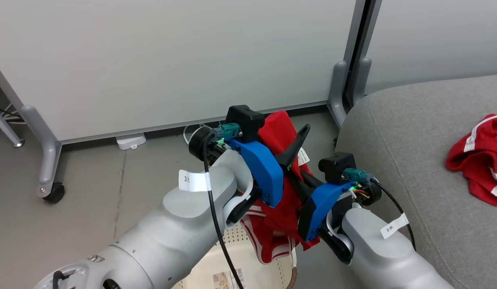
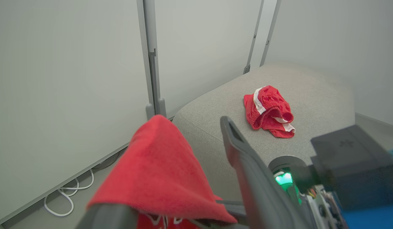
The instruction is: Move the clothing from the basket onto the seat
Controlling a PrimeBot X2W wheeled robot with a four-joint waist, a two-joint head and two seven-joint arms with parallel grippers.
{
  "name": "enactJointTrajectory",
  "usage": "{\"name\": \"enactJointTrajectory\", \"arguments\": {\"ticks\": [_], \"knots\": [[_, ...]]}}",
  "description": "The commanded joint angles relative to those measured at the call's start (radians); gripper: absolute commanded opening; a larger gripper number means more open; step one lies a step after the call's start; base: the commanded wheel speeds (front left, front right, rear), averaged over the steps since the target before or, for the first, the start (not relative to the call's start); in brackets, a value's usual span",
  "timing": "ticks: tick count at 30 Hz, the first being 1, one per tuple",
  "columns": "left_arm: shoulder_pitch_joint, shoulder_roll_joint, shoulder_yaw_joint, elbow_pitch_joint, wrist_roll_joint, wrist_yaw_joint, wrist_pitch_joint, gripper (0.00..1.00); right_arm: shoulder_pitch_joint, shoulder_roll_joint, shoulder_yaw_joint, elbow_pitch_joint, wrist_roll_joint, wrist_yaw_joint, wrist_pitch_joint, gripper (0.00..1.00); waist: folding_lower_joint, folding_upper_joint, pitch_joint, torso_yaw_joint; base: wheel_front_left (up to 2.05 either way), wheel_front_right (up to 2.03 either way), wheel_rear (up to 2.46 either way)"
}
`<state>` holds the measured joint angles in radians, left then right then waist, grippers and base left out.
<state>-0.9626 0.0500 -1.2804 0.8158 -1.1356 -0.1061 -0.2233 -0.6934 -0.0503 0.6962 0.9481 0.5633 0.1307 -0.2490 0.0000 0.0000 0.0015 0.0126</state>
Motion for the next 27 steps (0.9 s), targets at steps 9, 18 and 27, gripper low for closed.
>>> {"name": "enactJointTrajectory", "arguments": {"ticks": [9,18,27], "knots": [[0.018,0.001,-0.002,0.006,0.002,0.004,-0.016,1.0,-0.019,0.0,-0.009,0.014,0.013,0.0,-0.012,0.0,0.0,0.0,-0.003,-0.002,0.0,0.0,0.0],[0.072,0.004,0.014,0.03,0.033,-0.004,-0.04,1.0,-0.024,0.0,-0.035,0.01,-0.003,0.0,-0.017,0.0,0.0,0.0,-0.004,-0.002,0.0,0.0,0.0],[0.196,0.066,0.19,-0.088,0.179,-0.006,-0.043,1.0,-0.005,0.0,-0.064,-0.002,-0.025,0.0,-0.017,0.0,0.0,0.0,-0.002,0.003,0.0,0.0,0.0]]}}
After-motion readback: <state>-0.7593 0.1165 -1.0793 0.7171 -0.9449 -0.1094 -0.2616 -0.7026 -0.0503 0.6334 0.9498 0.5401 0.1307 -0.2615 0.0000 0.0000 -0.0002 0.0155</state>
